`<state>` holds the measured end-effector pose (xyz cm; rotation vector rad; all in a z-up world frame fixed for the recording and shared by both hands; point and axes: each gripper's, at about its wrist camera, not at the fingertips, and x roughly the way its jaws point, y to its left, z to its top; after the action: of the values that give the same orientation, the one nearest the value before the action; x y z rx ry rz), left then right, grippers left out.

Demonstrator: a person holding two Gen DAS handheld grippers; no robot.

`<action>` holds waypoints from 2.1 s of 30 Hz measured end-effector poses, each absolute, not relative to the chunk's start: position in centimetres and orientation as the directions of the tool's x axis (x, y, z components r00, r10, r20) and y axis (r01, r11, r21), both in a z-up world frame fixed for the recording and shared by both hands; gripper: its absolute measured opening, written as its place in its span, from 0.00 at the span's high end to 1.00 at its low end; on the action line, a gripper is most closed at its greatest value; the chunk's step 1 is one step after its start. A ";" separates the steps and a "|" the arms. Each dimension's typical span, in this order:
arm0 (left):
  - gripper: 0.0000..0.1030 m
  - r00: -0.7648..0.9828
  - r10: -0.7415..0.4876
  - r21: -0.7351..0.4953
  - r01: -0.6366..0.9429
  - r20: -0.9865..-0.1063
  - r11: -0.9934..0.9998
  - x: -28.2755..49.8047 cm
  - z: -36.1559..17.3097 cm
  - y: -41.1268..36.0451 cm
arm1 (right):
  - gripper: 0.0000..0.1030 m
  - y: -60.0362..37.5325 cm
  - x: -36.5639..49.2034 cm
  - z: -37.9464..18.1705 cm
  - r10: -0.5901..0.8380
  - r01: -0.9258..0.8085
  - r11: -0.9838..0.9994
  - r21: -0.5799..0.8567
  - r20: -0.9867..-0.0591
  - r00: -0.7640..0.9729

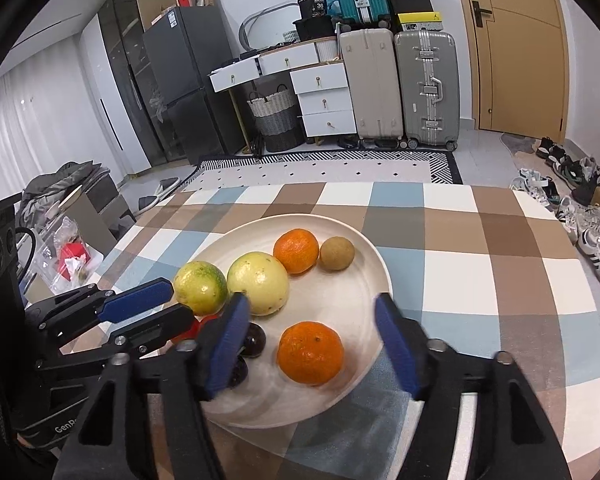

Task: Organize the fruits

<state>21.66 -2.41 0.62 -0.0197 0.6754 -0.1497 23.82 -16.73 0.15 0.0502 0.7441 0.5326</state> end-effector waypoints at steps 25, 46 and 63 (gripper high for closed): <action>0.00 0.858 -0.086 -0.086 0.050 -0.506 0.995 11.9 1.6 -0.2 | 0.00 -20.7 13.6 1.5 0.544 -0.510 0.833 0.213 -0.480 0.688; 0.00 0.888 -0.066 -0.067 0.040 -0.456 0.997 10.4 1.4 -0.4 | 0.00 -19.2 10.7 1.3 0.515 -0.530 0.842 0.101 -0.445 0.733; 0.00 0.886 -0.071 -0.072 0.042 -0.458 0.997 10.3 1.3 -0.5 | 0.00 -19.2 11.0 1.1 0.508 -0.522 0.847 0.104 -0.450 0.734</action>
<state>10.30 -0.47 1.32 -0.0605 0.4781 -0.0587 10.98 -19.18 1.07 -0.0296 0.4856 0.5662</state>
